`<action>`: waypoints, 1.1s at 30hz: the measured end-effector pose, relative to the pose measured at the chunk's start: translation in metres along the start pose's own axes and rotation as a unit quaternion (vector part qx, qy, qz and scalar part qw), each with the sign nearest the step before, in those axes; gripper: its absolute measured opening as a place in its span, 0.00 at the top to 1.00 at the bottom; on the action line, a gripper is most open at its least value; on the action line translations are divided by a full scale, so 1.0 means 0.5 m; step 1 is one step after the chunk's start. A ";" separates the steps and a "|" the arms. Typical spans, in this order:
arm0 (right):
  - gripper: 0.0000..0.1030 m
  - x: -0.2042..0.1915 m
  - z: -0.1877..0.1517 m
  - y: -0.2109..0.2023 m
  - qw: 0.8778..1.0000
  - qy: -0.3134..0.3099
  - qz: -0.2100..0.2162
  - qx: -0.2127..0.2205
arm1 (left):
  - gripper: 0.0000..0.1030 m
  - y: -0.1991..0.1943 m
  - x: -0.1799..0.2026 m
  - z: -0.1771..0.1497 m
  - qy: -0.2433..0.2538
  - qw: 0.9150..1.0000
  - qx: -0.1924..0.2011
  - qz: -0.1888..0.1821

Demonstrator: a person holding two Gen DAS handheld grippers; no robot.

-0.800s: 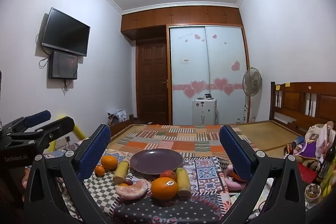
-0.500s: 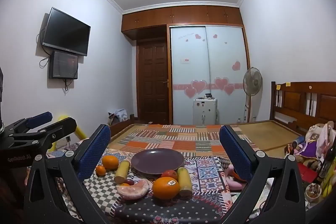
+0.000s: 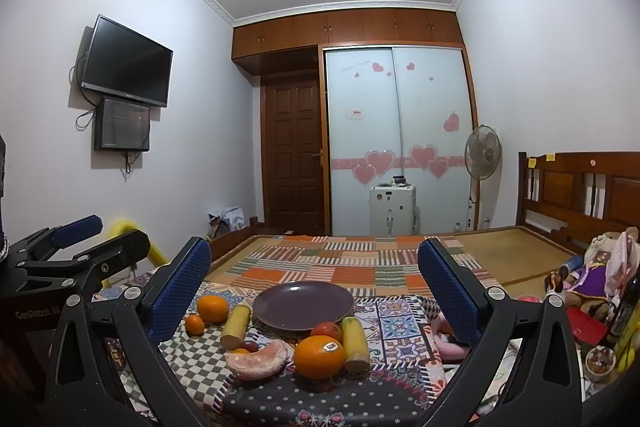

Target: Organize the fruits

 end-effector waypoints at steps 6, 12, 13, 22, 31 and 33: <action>0.00 -0.003 -0.001 -0.001 1.000 0.000 0.001 0.000 | 0.00 -0.002 0.000 0.002 -0.001 1.000 0.002 -0.001; 0.00 -0.002 -0.002 0.000 1.000 0.001 0.001 0.000 | 0.00 -0.002 0.000 0.002 0.001 1.000 0.001 0.000; 0.00 -0.002 -0.002 -0.001 1.000 0.001 0.001 0.000 | 0.00 -0.003 0.000 0.002 0.002 1.000 0.002 0.000; 0.00 -0.012 -0.009 0.002 1.000 -0.003 0.002 -0.002 | 0.00 -0.004 -0.003 0.002 0.003 1.000 0.002 0.004; 0.00 -0.012 -0.008 0.002 1.000 0.000 0.003 -0.006 | 0.00 0.000 -0.007 0.001 0.000 1.000 -0.002 0.003; 0.00 -0.009 -0.005 0.004 1.000 0.001 0.004 -0.007 | 0.00 0.001 -0.008 0.000 -0.001 1.000 -0.002 0.004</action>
Point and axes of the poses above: each gripper's, at about its wrist camera, not at the fingertips, and y roughly the way its jaws point, x to its right, z to its top, the point moved 4 cm from there along y, roughly the way its jaws point, and after that the axes turned 11 degrees about y, right-handed, at the moved point
